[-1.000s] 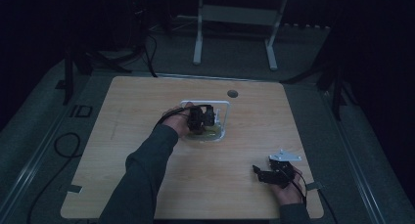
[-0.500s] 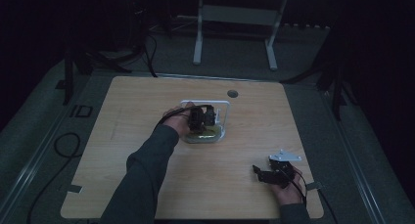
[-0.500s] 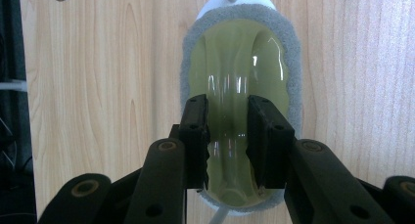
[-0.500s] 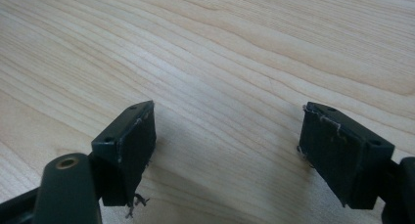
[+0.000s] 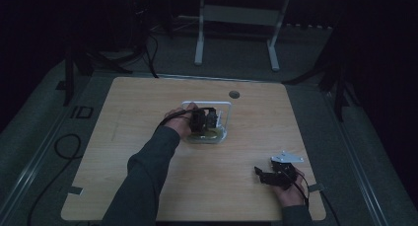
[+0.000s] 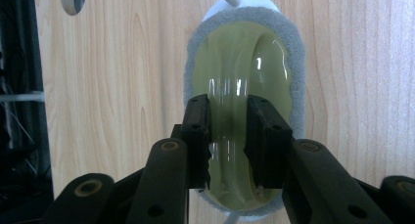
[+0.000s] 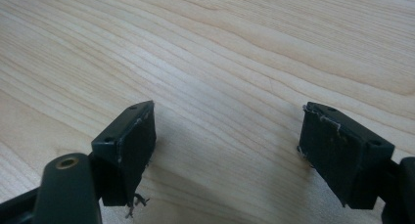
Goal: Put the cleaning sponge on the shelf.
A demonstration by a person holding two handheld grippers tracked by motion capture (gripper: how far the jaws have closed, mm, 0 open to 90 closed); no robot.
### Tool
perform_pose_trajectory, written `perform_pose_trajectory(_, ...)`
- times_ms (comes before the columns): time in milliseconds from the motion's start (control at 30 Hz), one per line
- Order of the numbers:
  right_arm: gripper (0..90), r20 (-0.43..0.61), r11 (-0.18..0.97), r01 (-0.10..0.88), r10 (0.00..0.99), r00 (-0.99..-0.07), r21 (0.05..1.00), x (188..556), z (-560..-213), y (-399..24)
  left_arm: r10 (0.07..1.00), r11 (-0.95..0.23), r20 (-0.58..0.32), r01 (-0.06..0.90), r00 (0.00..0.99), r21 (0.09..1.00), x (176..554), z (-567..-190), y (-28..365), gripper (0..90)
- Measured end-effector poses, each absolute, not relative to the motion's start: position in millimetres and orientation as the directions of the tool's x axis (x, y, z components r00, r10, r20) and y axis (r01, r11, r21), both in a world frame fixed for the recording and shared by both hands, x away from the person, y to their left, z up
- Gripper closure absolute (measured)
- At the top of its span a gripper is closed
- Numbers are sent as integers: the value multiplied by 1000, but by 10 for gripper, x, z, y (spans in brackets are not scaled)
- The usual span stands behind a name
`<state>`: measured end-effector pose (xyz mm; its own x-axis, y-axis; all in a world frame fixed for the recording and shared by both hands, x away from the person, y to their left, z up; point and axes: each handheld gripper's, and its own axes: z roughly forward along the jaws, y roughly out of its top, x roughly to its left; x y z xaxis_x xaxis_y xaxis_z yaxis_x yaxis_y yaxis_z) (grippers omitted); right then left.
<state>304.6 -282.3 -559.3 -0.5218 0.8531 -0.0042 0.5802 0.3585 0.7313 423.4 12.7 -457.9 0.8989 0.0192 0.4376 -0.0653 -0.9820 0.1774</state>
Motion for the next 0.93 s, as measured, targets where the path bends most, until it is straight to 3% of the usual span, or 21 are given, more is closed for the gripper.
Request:
perform_pose_trajectory(267,209,-4,358,580,853,-522,732,3046,-5593,-2823,49,-977,418,-44,907,209,4218,-4558,134,561)
perform_pose_trajectory(933,209,-4,358,580,853,-522,731,3045,-5593,-2823,151,-927,382,-3,912,374,4028,-4289,418,548)
